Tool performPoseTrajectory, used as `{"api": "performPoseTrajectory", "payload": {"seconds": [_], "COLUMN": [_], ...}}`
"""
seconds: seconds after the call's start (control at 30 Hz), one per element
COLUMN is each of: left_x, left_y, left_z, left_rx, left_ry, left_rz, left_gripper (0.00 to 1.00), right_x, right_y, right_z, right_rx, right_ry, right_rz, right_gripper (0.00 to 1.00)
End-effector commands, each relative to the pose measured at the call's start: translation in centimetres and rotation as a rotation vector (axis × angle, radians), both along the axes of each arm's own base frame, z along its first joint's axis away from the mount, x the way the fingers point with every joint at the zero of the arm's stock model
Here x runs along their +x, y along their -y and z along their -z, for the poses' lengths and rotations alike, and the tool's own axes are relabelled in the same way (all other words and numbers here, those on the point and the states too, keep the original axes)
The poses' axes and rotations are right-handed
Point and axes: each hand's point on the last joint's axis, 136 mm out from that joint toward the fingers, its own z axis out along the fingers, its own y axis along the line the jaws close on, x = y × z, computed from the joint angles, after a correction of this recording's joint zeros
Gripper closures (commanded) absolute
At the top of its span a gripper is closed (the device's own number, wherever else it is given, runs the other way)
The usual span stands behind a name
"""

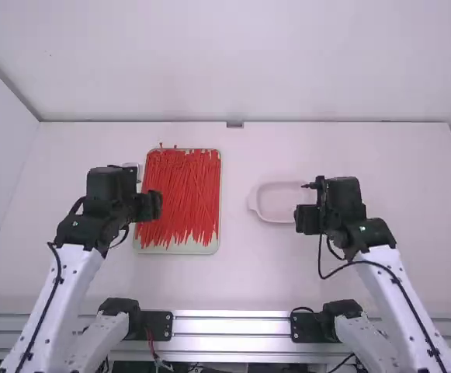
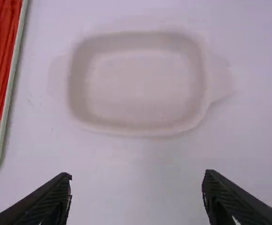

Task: Fasten the cable tie

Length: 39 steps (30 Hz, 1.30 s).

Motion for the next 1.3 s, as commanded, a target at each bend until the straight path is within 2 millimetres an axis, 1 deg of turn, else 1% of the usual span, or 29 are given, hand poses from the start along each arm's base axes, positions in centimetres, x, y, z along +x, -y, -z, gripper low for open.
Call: {"api": "performPoseTrajectory", "payload": {"seconds": [0.0,0.13,0.17,0.27,0.3,0.47,0.6,0.8,0.93,1.07,1.17,1.27], "left_x": [0.5,0.8,0.9,1.0,0.9,1.1,1.4,1.9,2.4,3.3,4.7,5.6], "left_y": [0.6,1.0,1.0,1.3,1.3,1.4,1.5,1.4,1.3,1.3,1.4,1.4], "left_z": [-0.6,-0.4,-0.4,-0.2,0.0,0.2,0.2,0.1,-0.1,-0.5,-0.5,-0.4], "left_rx": [-0.017,-0.032,-0.034,-0.048,-0.049,-0.057,-0.062,-0.055,-0.050,-0.052,-0.056,-0.057], "left_ry": [-0.032,-0.103,-0.112,-0.165,-0.197,-0.248,-0.271,-0.260,-0.240,-0.205,-0.170,-0.170], "left_rz": [0.022,0.026,0.025,0.028,0.025,0.019,0.018,0.012,0.008,0.007,0.006,0.004], "left_gripper": [0.20,0.15,0.14,0.10,0.08,0.04,0.02,0.01,0.01,0.01,0.01,0.01], "right_x": [0.5,0.1,0.2,0.3,0.1,-0.4,-0.4,-0.9,-1.0,-0.6,0.5,1.1], "right_y": [-1.3,-2.4,-2.5,-2.2,-2.5,-3.0,-3.6,-3.3,-3.5,-4.0,-4.0,-4.4], "right_z": [-0.4,0.5,0.5,1.0,1.1,1.0,1.0,1.2,1.1,0.3,-0.7,-1.4], "right_rx": [0.044,0.040,0.035,0.010,-0.002,-0.057,-0.069,-0.052,-0.052,-0.044,-0.039,-0.017], "right_ry": [-0.049,-0.133,-0.144,-0.203,-0.230,-0.261,-0.276,-0.320,-0.314,-0.269,-0.192,-0.148], "right_rz": [-0.037,-0.103,-0.102,-0.028,-0.029,-0.050,-0.067,-0.035,-0.046,-0.058,-0.058,-0.059], "right_gripper": [0.20,0.15,0.14,0.10,0.08,0.04,0.02,0.02,0.02,0.02,0.02,0.02]}}
